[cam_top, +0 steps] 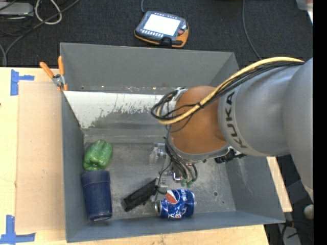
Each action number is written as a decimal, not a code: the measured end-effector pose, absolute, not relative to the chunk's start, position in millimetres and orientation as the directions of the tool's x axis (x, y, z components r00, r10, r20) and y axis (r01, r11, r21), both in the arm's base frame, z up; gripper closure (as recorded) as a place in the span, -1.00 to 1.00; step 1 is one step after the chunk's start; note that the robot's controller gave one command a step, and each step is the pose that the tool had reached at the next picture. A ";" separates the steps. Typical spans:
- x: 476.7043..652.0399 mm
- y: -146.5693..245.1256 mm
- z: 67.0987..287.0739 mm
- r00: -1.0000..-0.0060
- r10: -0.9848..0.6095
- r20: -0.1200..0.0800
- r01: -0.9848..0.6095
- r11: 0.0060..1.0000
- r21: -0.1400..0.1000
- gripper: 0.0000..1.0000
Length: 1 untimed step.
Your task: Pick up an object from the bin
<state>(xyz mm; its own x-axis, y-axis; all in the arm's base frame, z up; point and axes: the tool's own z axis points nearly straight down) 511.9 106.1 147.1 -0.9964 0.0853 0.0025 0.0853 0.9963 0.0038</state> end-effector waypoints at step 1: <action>511.2 116.7 82.8 -0.998 0.068 0.012 0.068 0.998 -0.001 -1.00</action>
Offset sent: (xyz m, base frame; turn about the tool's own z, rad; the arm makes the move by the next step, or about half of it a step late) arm 0.0198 -0.0027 -0.0764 -0.2367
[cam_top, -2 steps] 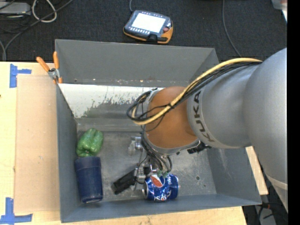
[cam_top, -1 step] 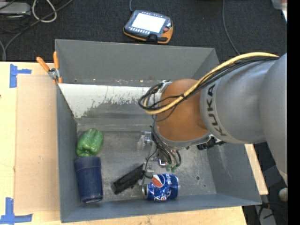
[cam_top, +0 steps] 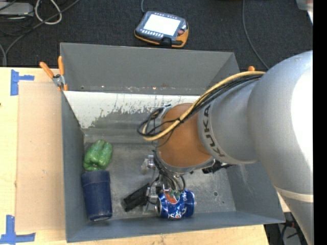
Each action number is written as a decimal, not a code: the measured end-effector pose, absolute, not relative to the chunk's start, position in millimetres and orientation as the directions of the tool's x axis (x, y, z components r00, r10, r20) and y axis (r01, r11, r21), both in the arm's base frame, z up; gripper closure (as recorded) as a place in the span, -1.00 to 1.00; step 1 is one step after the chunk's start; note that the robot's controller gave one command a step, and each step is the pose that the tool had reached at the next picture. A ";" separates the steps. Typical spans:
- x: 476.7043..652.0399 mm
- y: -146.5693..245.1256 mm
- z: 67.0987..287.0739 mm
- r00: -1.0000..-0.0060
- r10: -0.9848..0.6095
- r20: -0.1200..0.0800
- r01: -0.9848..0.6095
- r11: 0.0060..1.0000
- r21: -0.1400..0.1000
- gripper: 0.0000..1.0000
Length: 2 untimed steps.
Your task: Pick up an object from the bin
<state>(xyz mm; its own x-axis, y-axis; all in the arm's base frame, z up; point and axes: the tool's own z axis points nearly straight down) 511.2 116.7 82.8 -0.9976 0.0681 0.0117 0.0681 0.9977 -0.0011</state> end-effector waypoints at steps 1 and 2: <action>530.6 104.1 70.6 -0.990 -0.140 -0.006 -0.140 0.990 0.003 -1.00; 487.7 96.6 71.4 -0.995 0.099 0.014 0.099 0.995 -0.001 -1.00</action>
Offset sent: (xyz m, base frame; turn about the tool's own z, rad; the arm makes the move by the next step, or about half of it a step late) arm -0.0227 -0.0204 -0.0102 0.0296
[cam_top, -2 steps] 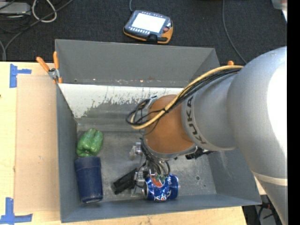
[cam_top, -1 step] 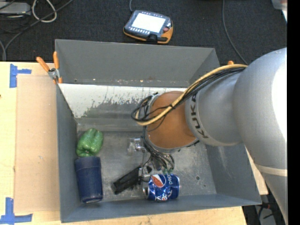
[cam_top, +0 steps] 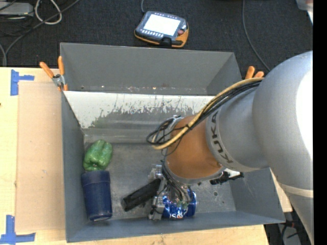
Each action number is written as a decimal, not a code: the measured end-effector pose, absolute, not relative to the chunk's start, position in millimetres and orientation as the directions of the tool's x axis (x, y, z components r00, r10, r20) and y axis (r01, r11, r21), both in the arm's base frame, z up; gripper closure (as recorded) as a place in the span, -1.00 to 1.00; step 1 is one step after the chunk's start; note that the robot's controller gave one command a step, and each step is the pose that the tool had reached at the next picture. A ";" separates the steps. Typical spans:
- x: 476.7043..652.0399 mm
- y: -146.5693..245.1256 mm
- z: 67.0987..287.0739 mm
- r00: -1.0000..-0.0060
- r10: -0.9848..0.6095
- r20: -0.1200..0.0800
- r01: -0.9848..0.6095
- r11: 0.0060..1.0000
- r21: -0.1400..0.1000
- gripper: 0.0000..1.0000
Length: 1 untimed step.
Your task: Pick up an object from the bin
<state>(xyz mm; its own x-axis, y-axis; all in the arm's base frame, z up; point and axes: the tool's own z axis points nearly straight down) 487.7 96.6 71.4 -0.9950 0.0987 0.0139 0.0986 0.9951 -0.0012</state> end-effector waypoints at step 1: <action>494.7 108.7 70.5 -0.999 0.044 0.008 0.044 0.999 -0.002 -1.00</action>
Offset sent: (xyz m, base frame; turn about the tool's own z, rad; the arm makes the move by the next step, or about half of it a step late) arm 0.0033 0.0299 0.0071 -0.0677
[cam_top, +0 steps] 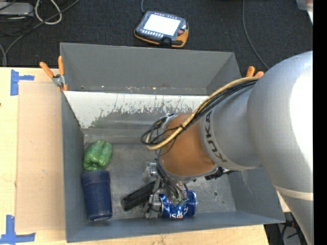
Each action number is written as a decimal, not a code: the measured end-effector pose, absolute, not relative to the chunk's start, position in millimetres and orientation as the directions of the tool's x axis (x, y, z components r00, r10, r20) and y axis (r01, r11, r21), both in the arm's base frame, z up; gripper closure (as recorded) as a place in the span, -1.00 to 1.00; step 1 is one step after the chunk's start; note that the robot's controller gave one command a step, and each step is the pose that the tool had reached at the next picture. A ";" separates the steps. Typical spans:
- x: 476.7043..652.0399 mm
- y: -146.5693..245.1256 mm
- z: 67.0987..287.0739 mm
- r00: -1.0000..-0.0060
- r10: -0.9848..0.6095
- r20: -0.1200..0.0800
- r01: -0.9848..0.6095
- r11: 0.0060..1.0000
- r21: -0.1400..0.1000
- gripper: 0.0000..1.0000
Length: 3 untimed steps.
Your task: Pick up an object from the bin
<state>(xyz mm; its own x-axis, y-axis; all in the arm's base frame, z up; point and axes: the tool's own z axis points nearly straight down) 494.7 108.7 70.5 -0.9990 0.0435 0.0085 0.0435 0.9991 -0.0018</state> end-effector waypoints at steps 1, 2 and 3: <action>490.9 127.2 78.1 -0.999 0.030 0.011 0.030 1.000 -0.001 1.00; 490.9 127.1 78.1 -0.999 0.032 0.011 0.032 0.999 0.000 1.00; 481.9 123.1 141.4 -0.999 0.030 0.009 0.030 1.000 0.001 -1.00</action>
Offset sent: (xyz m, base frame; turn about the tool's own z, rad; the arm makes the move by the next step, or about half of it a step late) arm 0.0000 0.0000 0.0000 0.0000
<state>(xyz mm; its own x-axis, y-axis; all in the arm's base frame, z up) 481.9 123.1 141.4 -0.9995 0.0303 0.0094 0.0303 0.9995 0.0007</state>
